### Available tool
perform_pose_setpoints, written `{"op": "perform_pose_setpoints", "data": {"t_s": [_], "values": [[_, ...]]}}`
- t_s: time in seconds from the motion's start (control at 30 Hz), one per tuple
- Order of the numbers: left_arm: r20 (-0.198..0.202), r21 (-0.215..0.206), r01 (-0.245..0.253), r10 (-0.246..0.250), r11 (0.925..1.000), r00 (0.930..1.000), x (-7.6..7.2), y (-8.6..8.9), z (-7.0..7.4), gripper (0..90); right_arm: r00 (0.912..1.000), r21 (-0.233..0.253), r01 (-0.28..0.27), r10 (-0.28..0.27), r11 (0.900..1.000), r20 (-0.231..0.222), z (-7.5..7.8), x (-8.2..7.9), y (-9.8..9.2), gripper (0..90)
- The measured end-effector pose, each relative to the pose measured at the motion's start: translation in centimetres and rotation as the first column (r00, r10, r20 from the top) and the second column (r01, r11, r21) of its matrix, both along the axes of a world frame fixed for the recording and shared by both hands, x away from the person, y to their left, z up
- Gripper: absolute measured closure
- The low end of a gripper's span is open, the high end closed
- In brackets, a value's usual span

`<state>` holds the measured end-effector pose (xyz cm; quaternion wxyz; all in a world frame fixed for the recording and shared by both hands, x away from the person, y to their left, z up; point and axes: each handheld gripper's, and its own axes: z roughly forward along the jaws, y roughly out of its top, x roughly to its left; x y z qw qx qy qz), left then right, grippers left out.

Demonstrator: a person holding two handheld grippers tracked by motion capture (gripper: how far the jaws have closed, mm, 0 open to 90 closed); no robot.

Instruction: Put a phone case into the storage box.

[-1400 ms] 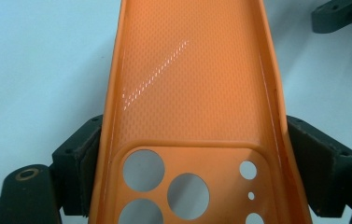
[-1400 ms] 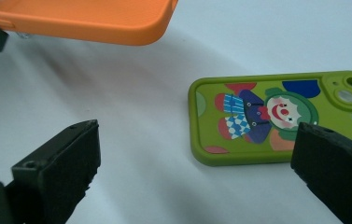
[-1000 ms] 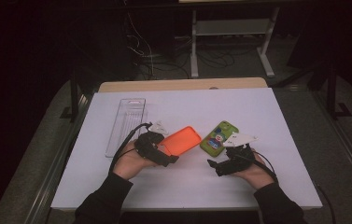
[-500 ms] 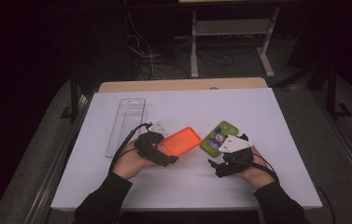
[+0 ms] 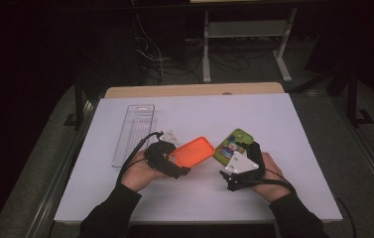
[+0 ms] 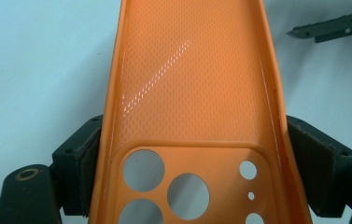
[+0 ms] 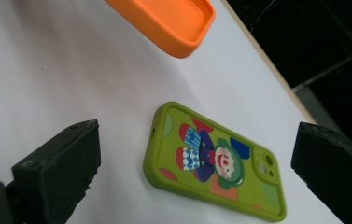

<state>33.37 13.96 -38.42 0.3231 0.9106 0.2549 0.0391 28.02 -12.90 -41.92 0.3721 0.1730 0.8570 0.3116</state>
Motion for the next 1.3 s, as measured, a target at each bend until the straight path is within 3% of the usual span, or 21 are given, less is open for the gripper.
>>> {"op": "perform_pose_setpoints", "data": {"t_s": [0.03,0.2,0.23,0.4,0.43,0.57,0.63,0.67,0.73,0.77,0.8,0.83,0.93,0.97,1.0,1.07,1.13,1.17,1.23,1.3], "values": [[0.000,0.000,0.002,-0.002,1.0000,1.0000,0.0,0.0,0.0,15.7,0.9992,-0.049,-0.016,0.018,0.999,0.037,-0.1,-0.1,0.3,0.8],[0.000,0.003,0.009,-0.009,1.0000,1.0000,0.0,0.1,0.0,15.7,0.9964,-0.092,-0.023,0.031,0.996,0.079,-0.3,-0.5,0.9,0.8],[-0.001,-0.026,-0.016,0.016,0.9995,0.9999,-0.1,-0.1,-0.1,15.7,0.9945,-0.108,-0.019,0.030,0.994,0.101,-0.4,-0.6,1.1,0.8],[-0.003,-0.027,-0.015,0.015,0.9995,0.9999,-0.1,-0.2,-0.2,15.7,0.9879,-0.150,-0.016,0.039,0.989,0.150,-0.4,-0.8,1.4,0.8],[-0.014,-0.033,-0.030,0.029,0.9990,0.9995,-0.2,-0.3,-0.2,15.7,0.9777,-0.207,-0.030,0.072,0.978,0.197,-0.4,-0.8,1.5,0.8],[-0.020,-0.024,-0.022,0.022,0.9995,0.9996,-0.2,-0.2,-0.2,15.7,0.9686,-0.250,-0.030,0.090,0.968,0.232,-0.6,-1.0,1.9,0.8],[-0.021,-0.023,-0.024,0.023,0.9995,0.9995,-0.2,-0.2,-0.3,15.7,0.9553,-0.292,-0.028,0.111,0.956,0.274,-0.7,-1.2,2.4,0.8],[-0.024,-0.028,-0.030,0.029,0.9992,0.9993,-0.2,-0.2,-0.3,15.7,0.9439,-0.324,-0.036,0.138,0.945,0.300,-0.8,-1.3,2.7,0.9],[-0.024,-0.030,-0.033,0.032,0.9990,0.9992,-0.2,-0.2,-0.3,15.7,0.9351,-0.362,-0.041,0.163,0.931,0.315,-0.9,-1.3,3.0,0.9],[-0.017,0.002,-0.002,0.002,1.0000,0.9999,0.0,0.0,-0.2,15.7,0.9292,-0.374,-0.042,0.174,0.927,0.326,-0.9,-1.4,3.2,0.9],[-0.017,0.002,-0.002,0.002,1.0000,0.9999,0.0,0.0,-0.2,15.7,0.9292,-0.374,-0.042,0.174,0.927,0.326,-0.9,-1.4,3.2,0.9],[-0.032,-0.030,-0.029,0.028,0.9991,0.9991,-0.2,-0.2,-0.3,15.7,0.9193,-0.377,-0.045,0.186,0.925,0.347,-1.1,-1.4,3.6,0.9],[-0.030,-0.028,-0.028,0.027,0.9992,0.9992,-0.2,-0.2,-0.3,15.7,0.9121,-0.380,-0.046,0.194,0.924,0.361,-1.2,-1.5,3.9,1.1],[-0.028,-0.030,-0.027,0.026,0.9992,0.9993,-0.2,-0.1,-0.3,15.7,0.9033,-0.388,-0.043,0.202,0.921,0.379,-1.2,-1.6,4.1,1.4],[-0.028,-0.030,-0.027,0.026,0.9992,0.9993,-0.2,-0.1,-0.3,15.7,0.9033,-0.388,-0.043,0.202,0.921,0.379,-1.2,-1.6,4.1,1.4],[-0.025,-0.030,-0.027,0.026,0.9992,0.9993,-0.2,-0.1,-0.2,15.7,0.8915,-0.397,-0.036,0.209,0.917,0.402,-1.3,-1.6,4.5,3.8],[-0.025,-0.029,-0.025,0.024,0.9993,0.9994,-0.1,-0.1,-0.2,15.7,0.8876,-0.394,-0.029,0.205,0.918,0.413,-1.3,-1.7,4.6,4.5],[-0.020,-0.016,-0.014,0.014,0.9998,0.9997,0.0,0.0,-0.1,15.7,0.8692,-0.439,-0.033,0.243,0.898,0.431,-1.3,-1.4,4.8,5.6],[-0.020,-0.019,-0.016,0.016,0.9997,0.9997,0.0,0.0,-0.1,15.7,0.8679,-0.442,-0.034,0.246,0.896,0.432,-1.3,-1.4,4.9,6.1],[-0.020,-0.020,-0.016,0.015,0.9997,0.9997,0.0,0.0,-0.1,15.7,0.8581,-0.452,-0.033,0.257,0.892,0.445,-1.4,-1.3,5.2,7.9]]}}
